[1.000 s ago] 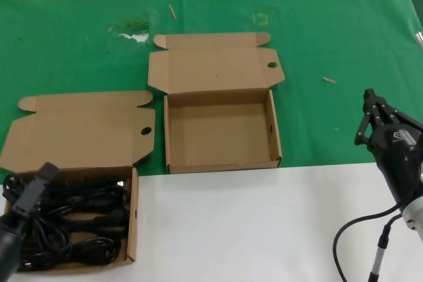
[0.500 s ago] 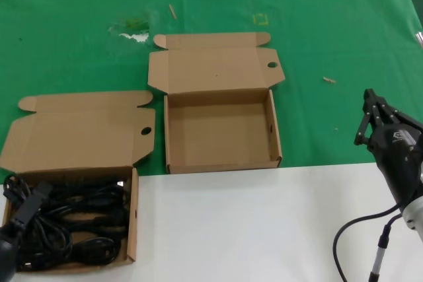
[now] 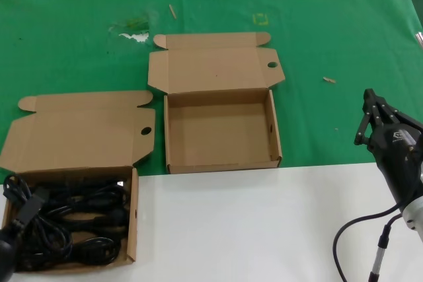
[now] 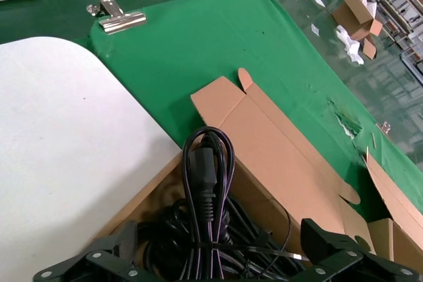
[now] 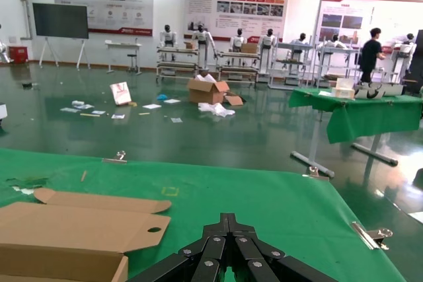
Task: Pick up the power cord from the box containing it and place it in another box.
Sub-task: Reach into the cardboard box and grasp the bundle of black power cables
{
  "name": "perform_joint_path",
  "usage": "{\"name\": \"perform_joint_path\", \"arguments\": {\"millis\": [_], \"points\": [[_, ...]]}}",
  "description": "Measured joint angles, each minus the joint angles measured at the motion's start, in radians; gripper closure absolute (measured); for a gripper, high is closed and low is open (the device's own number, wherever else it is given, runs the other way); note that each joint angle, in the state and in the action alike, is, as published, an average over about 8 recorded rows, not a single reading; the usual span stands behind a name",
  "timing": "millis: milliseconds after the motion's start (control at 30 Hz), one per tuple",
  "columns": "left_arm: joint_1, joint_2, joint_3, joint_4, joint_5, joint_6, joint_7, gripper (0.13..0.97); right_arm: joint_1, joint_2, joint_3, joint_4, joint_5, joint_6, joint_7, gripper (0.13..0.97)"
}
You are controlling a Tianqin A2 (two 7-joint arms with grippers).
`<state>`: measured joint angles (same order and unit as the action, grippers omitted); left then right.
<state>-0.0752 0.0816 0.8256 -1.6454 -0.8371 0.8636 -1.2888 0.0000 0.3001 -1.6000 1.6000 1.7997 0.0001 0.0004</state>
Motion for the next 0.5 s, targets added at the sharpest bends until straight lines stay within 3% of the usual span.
{"name": "perform_joint_path", "arguments": {"millis": [267, 500], "points": [[-0.027, -0.001, 0.001, 0.038, -0.006, -0.035, 0.034, 0.299, 0.000, 0.000, 0.000, 0.000, 0.000, 0.000, 0.000, 0.957], [-0.040, -0.001, 0.004, 0.062, -0.014, -0.046, 0.048, 0.458, 0.000, 0.000, 0.000, 0.000, 0.000, 0.000, 0.000, 0.957]]}}
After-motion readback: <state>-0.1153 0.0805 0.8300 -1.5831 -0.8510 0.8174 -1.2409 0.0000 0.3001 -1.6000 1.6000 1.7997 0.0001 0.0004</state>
